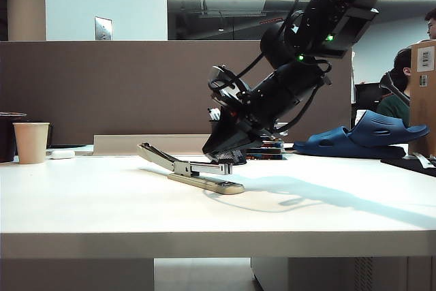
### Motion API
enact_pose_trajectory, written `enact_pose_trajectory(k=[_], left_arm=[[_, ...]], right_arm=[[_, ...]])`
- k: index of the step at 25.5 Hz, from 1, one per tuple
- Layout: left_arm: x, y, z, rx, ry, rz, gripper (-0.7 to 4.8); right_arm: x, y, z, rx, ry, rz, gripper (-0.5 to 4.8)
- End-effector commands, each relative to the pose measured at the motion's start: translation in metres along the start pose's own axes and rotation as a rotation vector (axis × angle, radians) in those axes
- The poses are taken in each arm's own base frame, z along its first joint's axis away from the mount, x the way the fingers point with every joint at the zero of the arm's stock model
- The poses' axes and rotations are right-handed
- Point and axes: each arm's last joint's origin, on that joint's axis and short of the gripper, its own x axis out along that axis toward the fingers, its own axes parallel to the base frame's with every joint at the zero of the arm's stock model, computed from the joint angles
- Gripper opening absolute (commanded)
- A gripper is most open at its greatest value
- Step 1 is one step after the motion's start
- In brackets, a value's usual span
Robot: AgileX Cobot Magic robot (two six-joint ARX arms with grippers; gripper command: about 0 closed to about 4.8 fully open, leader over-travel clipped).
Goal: Pick up a set of staples and put them into the open stapler.
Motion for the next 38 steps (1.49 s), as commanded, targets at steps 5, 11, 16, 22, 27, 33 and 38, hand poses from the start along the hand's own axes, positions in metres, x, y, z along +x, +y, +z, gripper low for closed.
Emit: enact_pose_trajectory(k=[5, 11, 16, 22, 27, 33, 38], left_arm=[[-0.0001, 0.0000, -0.0004, -0.002, 0.005, -0.002, -0.06], [-0.0001, 0.0000, -0.0004, -0.002, 0.005, -0.002, -0.06], [-0.0001, 0.0000, -0.0004, -0.002, 0.005, -0.002, -0.06], [-0.0001, 0.0000, -0.0004, -0.002, 0.005, -0.002, -0.06], [-0.0001, 0.0000, -0.0004, -0.002, 0.005, -0.002, -0.06], [-0.0001, 0.0000, -0.0004, -0.002, 0.005, -0.002, -0.06], [-0.0001, 0.0000, -0.0004, -0.002, 0.005, -0.002, -0.06]], right_arm=[[-0.0024, 0.0025, 0.0037, -0.013, -0.015, 0.010, -0.01], [-0.0024, 0.0024, 0.0038, -0.014, -0.016, 0.006, -0.01], [-0.0025, 0.0022, 0.0040, -0.015, -0.018, 0.006, 0.31], [-0.0018, 0.0034, 0.0044, -0.019, -0.020, 0.010, 0.34], [-0.0024, 0.0038, 0.0051, -0.021, -0.023, 0.012, 0.00], [-0.0080, 0.0069, 0.0111, -0.037, -0.046, -0.006, -0.06], [-0.0064, 0.0088, 0.0064, -0.006, -0.010, 0.041, -0.05]])
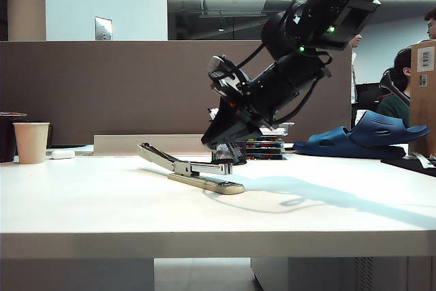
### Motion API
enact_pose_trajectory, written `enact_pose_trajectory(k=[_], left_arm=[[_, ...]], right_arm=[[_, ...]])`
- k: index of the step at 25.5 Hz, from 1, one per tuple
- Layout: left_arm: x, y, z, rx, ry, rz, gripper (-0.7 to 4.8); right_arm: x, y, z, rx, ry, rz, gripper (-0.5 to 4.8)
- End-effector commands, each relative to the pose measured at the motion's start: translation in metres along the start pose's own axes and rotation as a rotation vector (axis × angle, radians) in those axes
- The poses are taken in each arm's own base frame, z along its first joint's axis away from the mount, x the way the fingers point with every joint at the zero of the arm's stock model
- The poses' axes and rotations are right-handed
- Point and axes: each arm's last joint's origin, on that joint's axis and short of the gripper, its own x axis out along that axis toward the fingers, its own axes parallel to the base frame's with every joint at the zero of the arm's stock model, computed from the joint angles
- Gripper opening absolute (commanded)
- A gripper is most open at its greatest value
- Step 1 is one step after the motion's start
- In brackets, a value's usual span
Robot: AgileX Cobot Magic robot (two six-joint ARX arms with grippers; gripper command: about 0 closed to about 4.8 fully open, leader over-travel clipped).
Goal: Pick up a set of staples and put them into the open stapler.
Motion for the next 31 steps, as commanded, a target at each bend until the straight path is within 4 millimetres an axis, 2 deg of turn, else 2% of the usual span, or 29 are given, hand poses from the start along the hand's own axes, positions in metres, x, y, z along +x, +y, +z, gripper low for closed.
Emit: enact_pose_trajectory(k=[1, 8, 12, 20, 23, 29, 31], left_arm=[[0.000, 0.000, 0.000, -0.002, 0.005, -0.002, -0.06], [0.000, 0.000, 0.000, -0.002, 0.005, -0.002, -0.06], [0.000, 0.000, 0.000, -0.002, 0.005, -0.002, -0.06], [0.000, 0.000, 0.000, -0.002, 0.005, -0.003, -0.06], [0.000, 0.000, 0.000, -0.002, 0.005, -0.003, -0.06], [0.000, 0.000, 0.000, -0.002, 0.005, -0.003, -0.06], [0.000, 0.000, 0.000, -0.002, 0.005, -0.004, -0.06]], right_arm=[[0.001, 0.003, -0.001, 0.009, 0.015, 0.034, -0.06], [0.002, 0.001, -0.003, 0.016, 0.023, 0.035, -0.06], [0.010, -0.004, -0.012, 0.036, 0.052, 0.032, -0.06], [0.008, -0.008, -0.011, 0.022, 0.048, -0.067, -0.02], [0.007, -0.008, -0.010, 0.019, 0.045, -0.080, 0.59], [-0.001, -0.006, -0.001, -0.001, 0.016, -0.140, 0.72], [-0.004, -0.004, 0.002, -0.011, 0.000, -0.141, 1.08]])
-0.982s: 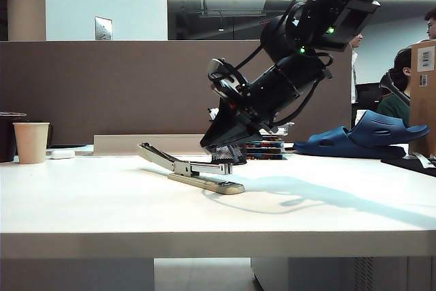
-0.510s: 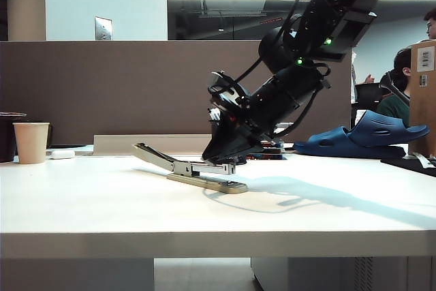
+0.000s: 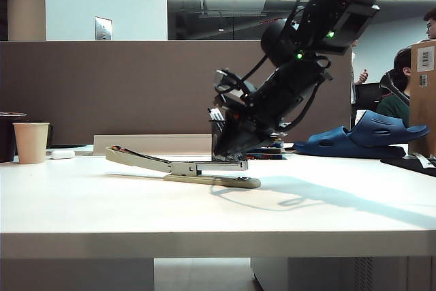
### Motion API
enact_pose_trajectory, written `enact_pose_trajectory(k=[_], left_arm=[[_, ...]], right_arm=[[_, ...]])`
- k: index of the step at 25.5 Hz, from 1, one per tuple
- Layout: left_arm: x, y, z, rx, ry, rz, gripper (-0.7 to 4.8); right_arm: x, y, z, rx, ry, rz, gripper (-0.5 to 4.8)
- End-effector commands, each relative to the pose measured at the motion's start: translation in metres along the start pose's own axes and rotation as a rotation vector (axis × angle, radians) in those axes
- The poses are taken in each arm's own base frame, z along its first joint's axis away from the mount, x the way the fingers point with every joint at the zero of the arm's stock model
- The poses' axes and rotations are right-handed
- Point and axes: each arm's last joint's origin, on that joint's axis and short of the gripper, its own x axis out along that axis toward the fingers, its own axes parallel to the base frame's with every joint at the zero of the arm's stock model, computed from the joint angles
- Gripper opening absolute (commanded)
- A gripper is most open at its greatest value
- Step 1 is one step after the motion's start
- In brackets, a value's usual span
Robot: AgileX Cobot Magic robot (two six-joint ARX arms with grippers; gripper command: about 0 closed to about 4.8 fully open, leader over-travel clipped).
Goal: Pick up a set of staples and put them into the open stapler.
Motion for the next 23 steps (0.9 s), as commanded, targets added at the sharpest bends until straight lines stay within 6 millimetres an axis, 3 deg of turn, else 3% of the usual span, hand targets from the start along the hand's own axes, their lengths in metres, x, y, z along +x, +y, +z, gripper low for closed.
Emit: enact_pose_trajectory(k=[1, 12, 14, 16, 17, 23], left_arm=[[0.000, 0.000, 0.000, -0.002, 0.005, -0.005, -0.06], [0.000, 0.000, 0.000, -0.002, 0.005, -0.005, -0.06], [0.000, 0.000, 0.000, -0.002, 0.005, -0.005, -0.06], [0.000, 0.000, 0.000, -0.002, 0.005, -0.005, -0.06], [0.000, 0.000, 0.000, -0.002, 0.005, -0.002, -0.06], [0.000, 0.000, 0.000, -0.002, 0.005, 0.010, -0.06]], right_arm=[[-0.009, 0.003, 0.010, -0.029, -0.053, -0.006, 1.27], [-0.012, 0.005, 0.012, -0.029, -0.054, -0.002, 1.26], [-0.017, 0.006, 0.016, -0.038, -0.074, -0.011, 0.97], [-0.026, 0.005, 0.021, -0.044, -0.098, -0.028, 0.06], [-0.035, 0.004, 0.026, -0.046, -0.118, -0.071, -0.06], [-0.082, -0.008, 0.039, -0.013, -0.154, -0.257, -0.06]])
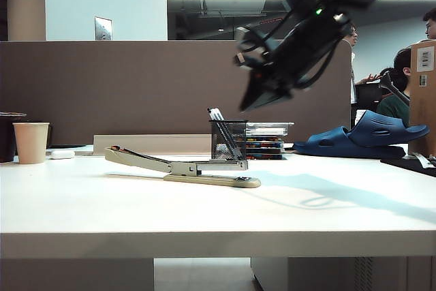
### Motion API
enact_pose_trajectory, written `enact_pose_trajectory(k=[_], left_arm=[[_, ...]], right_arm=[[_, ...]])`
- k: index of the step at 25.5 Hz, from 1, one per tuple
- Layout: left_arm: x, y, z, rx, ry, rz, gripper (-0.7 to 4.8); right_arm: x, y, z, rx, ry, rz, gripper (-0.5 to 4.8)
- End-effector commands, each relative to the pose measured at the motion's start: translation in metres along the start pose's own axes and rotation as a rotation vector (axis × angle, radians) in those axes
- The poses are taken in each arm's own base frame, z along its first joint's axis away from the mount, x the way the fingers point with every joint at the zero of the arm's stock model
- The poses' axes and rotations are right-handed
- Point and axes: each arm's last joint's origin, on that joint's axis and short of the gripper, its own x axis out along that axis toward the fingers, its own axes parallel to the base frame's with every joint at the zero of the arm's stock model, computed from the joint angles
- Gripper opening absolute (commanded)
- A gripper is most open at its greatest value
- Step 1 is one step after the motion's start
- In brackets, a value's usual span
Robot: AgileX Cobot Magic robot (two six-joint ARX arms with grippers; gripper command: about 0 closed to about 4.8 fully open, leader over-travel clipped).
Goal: Pick up a set of staples and put them into the open stapler.
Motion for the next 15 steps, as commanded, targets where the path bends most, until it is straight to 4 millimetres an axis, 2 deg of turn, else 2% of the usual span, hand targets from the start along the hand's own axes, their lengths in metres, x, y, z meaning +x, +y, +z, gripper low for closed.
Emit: enact_pose_trajectory(k=[1, 4, 5, 6, 7, 9, 10, 15], left_arm=[[0.000, 0.000, 0.000, -0.002, 0.005, 0.009, -0.06], [0.000, 0.001, 0.000, -0.002, 0.005, 0.035, -0.06], [0.000, 0.002, 0.000, -0.002, 0.004, 0.065, -0.06], [0.000, 0.002, 0.000, -0.001, 0.004, 0.082, -0.06], [0.000, 0.004, 0.000, -0.002, 0.003, 0.142, -0.06], [-0.001, 0.007, 0.000, -0.001, 0.001, 0.238, -0.06], [-0.001, 0.009, 0.000, -0.001, 0.000, 0.301, -0.06], [-0.003, 0.012, 0.000, 0.000, -0.003, 0.433, -0.06]], right_arm=[[-0.027, -0.010, 0.011, 0.014, -0.019, -0.109, -0.06], [-0.054, -0.020, 0.020, 0.029, -0.047, -0.170, -0.06], [-0.074, -0.027, 0.025, 0.040, -0.073, -0.206, -0.06], [-0.083, -0.029, 0.028, 0.044, -0.083, -0.222, -0.06], [-0.105, -0.033, 0.033, 0.054, -0.106, -0.261, -0.06], [-0.137, -0.035, 0.038, 0.065, -0.137, -0.323, -0.06], [-0.161, -0.035, 0.041, 0.071, -0.158, -0.370, -0.06], [-0.212, -0.029, 0.042, 0.094, -0.188, -0.471, -0.06]])
